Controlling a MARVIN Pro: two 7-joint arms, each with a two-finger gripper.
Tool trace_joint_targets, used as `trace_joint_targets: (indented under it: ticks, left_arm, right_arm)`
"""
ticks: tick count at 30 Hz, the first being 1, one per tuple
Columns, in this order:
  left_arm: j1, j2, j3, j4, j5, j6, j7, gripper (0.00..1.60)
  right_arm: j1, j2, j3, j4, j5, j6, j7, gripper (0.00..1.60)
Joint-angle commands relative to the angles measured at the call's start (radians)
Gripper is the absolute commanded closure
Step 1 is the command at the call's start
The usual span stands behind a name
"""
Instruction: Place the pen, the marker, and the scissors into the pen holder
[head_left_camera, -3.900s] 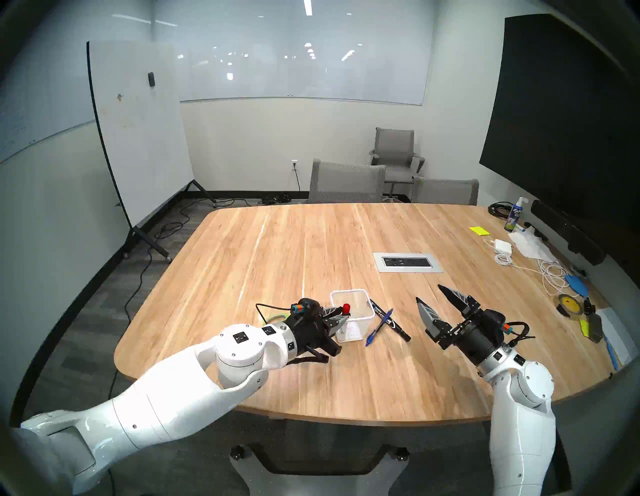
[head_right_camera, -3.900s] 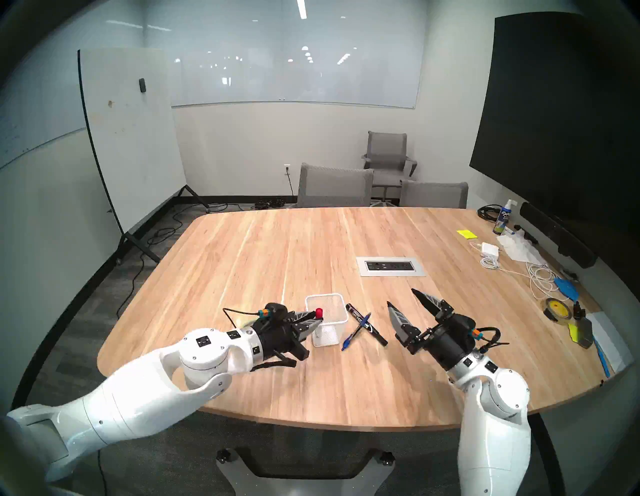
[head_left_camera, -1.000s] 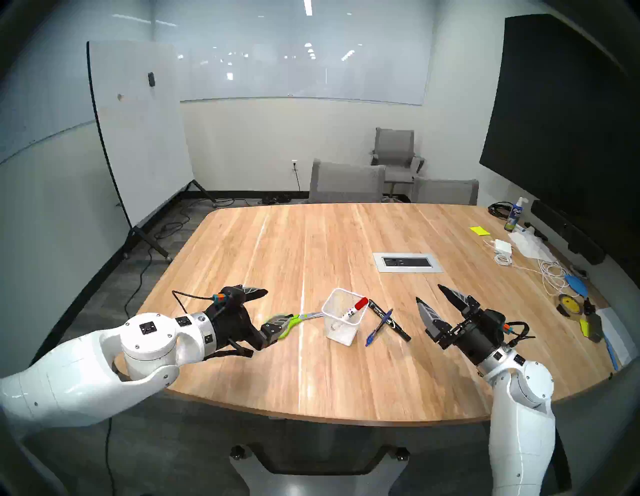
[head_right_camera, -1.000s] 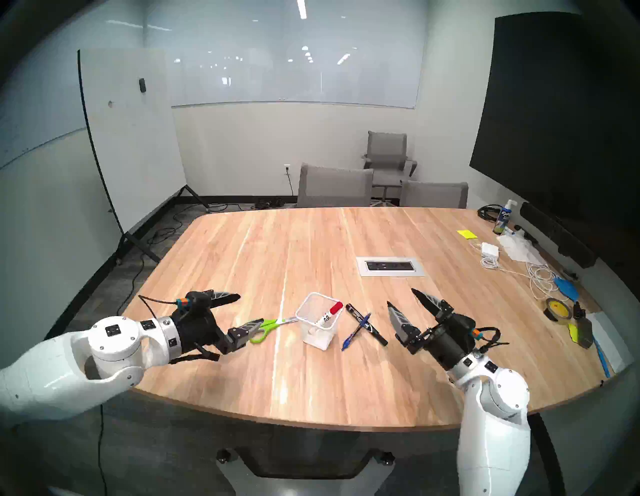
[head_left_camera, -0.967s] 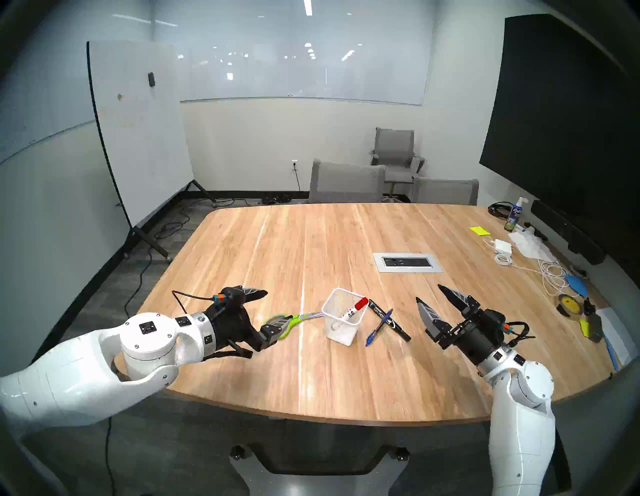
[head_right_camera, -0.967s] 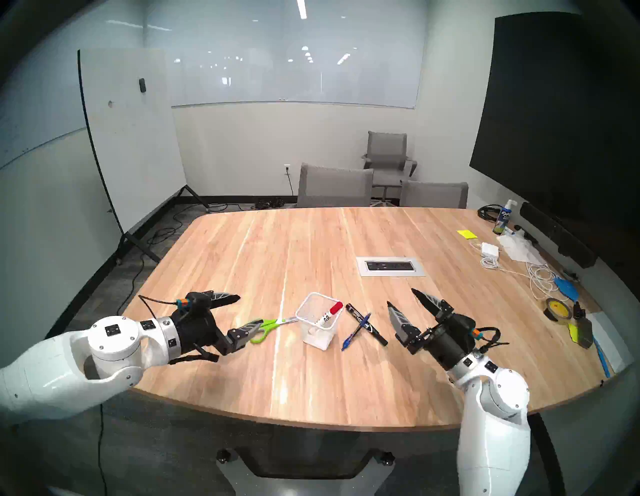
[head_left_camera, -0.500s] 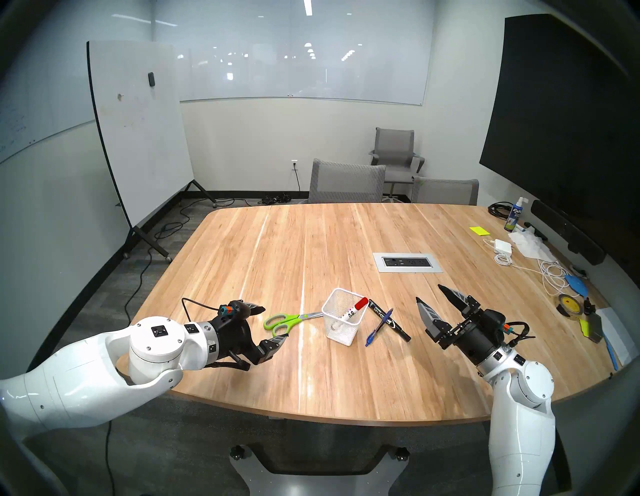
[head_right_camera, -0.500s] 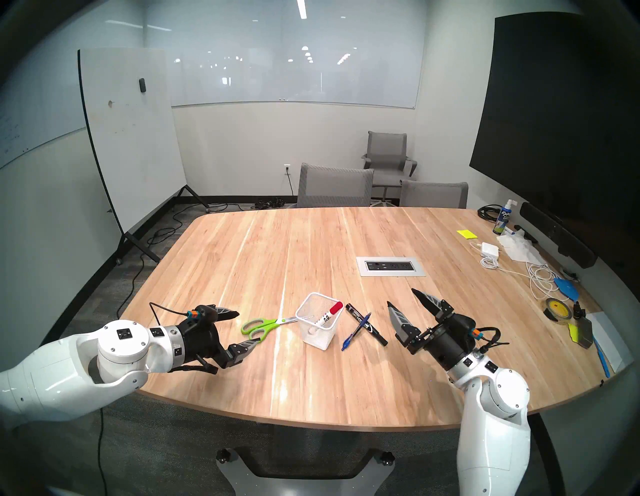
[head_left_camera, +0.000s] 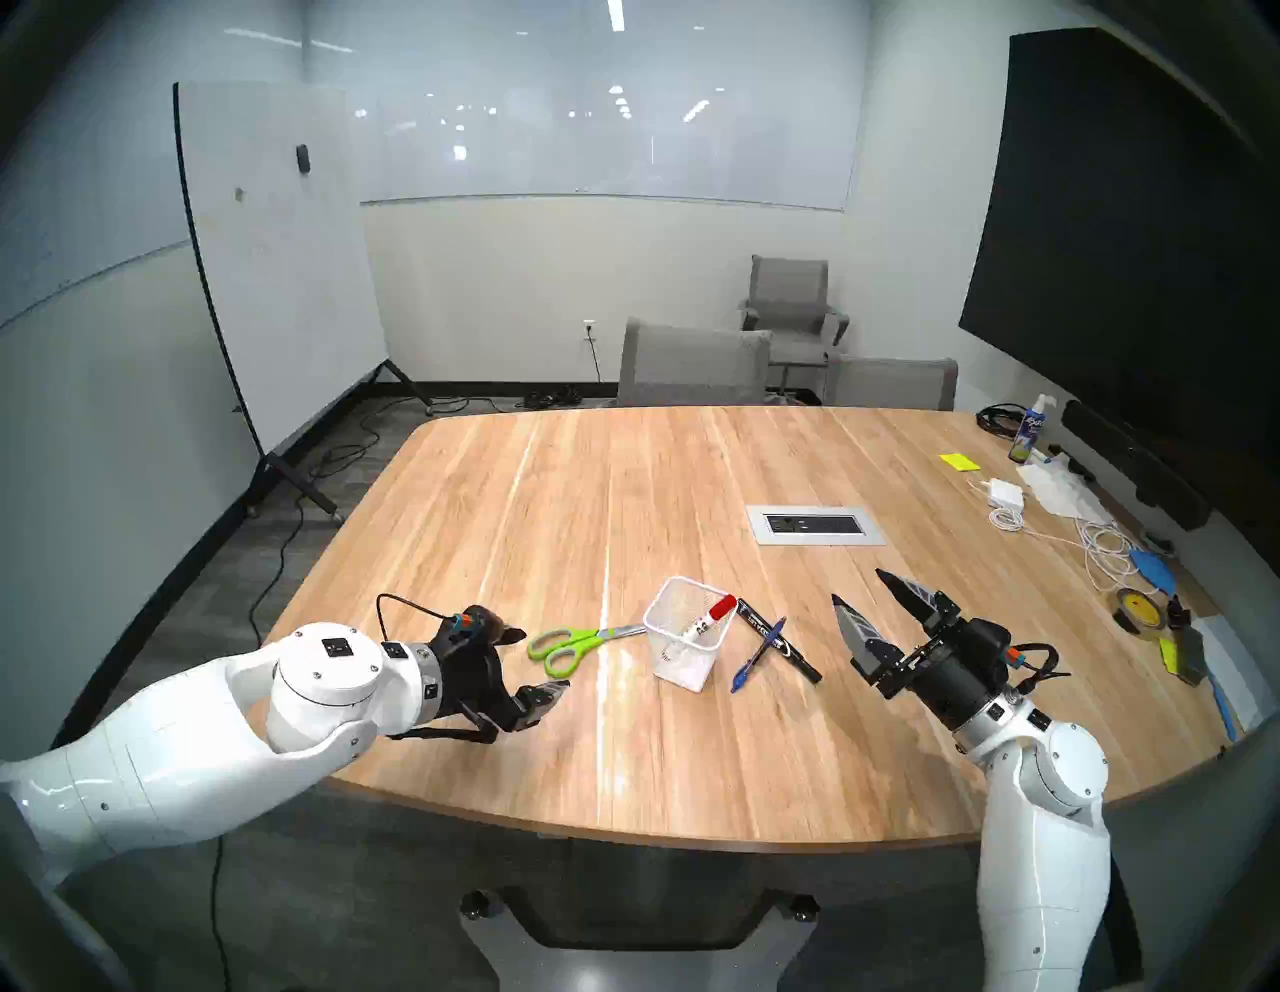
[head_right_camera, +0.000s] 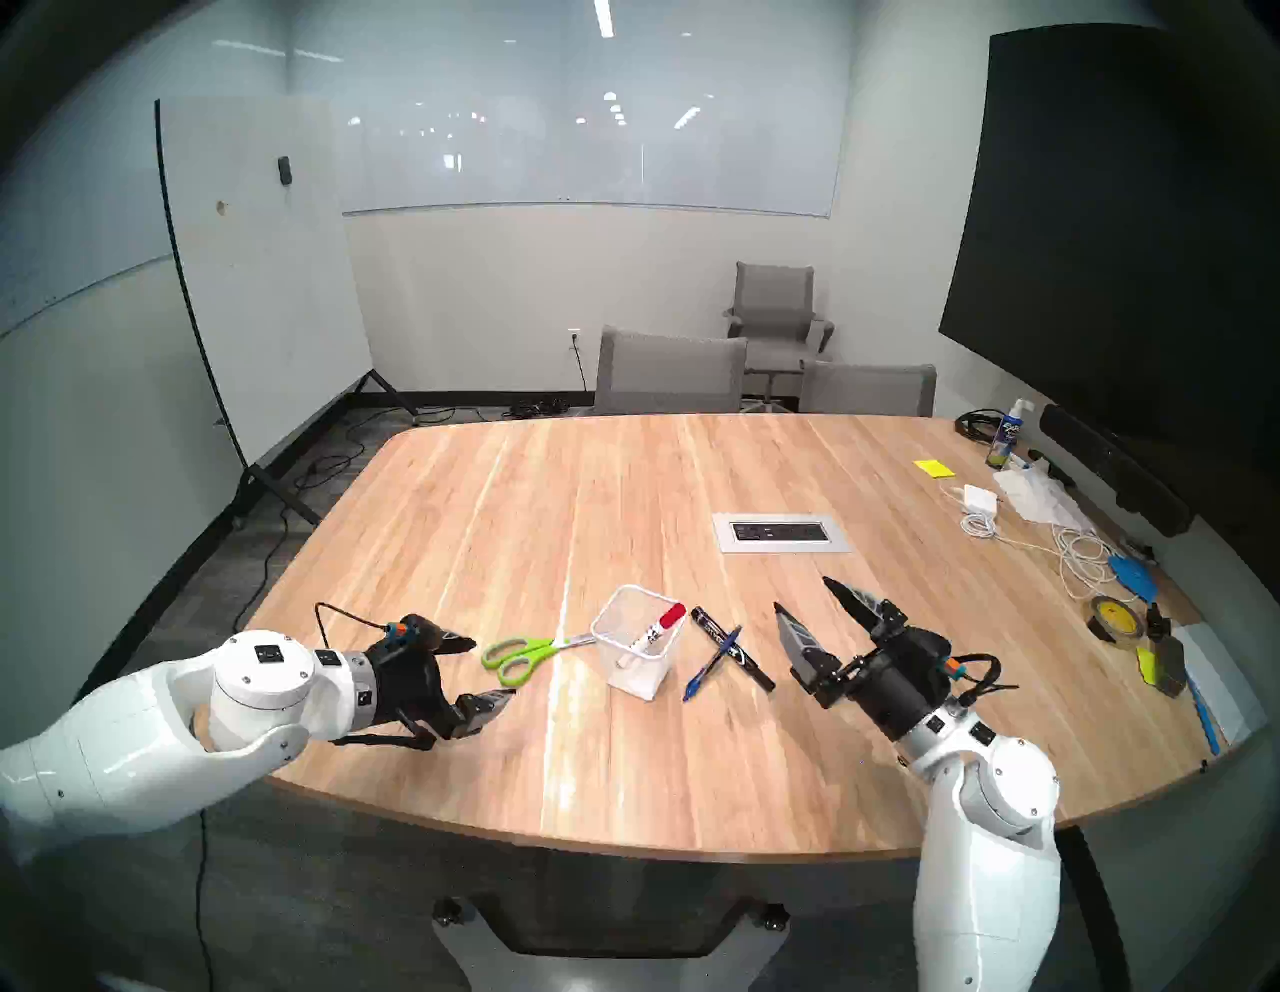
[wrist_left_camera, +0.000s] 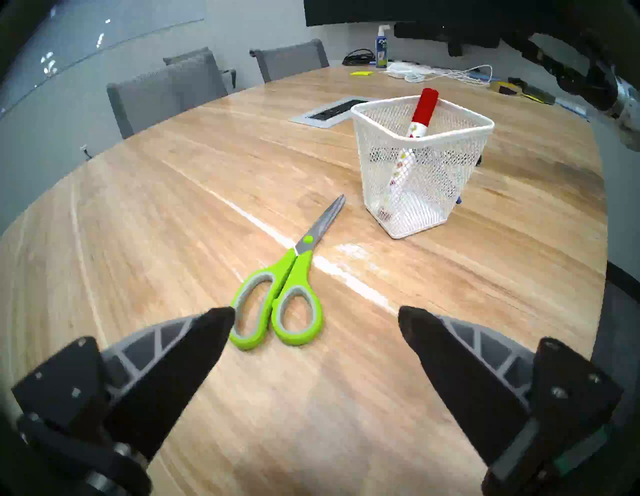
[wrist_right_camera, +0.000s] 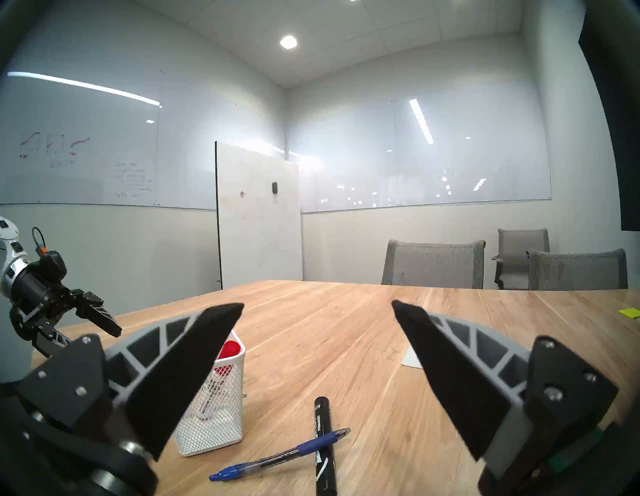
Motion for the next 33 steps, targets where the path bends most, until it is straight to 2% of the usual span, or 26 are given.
trace_joint_targets:
  ticks: [1, 8, 20, 33]
  left_arm:
    - [-0.065, -0.001, 0.018, -0.019, 0.046, 0.073, -0.048, 0.0]
    - [-0.097, 0.002, 0.048, -0.031, 0.112, 0.127, -0.088, 0.0]
    - [-0.155, -0.031, 0.073, 0.004, 0.157, 0.185, -0.163, 0.0]
    - [-0.194, -0.068, 0.059, 0.09, 0.131, 0.209, -0.26, 0.0]
  right_arm:
    - [0.009, -0.001, -0.002, -0.017, 0.004, 0.002, 0.0, 0.0]
    - [0.01, -0.002, -0.001, -0.017, 0.003, 0.002, 0.001, 0.0]
    - [0.01, -0.004, 0.0, -0.017, 0.002, 0.003, 0.002, 0.0]
    - [0.011, -0.005, 0.001, -0.017, 0.0, 0.003, 0.004, 0.0]
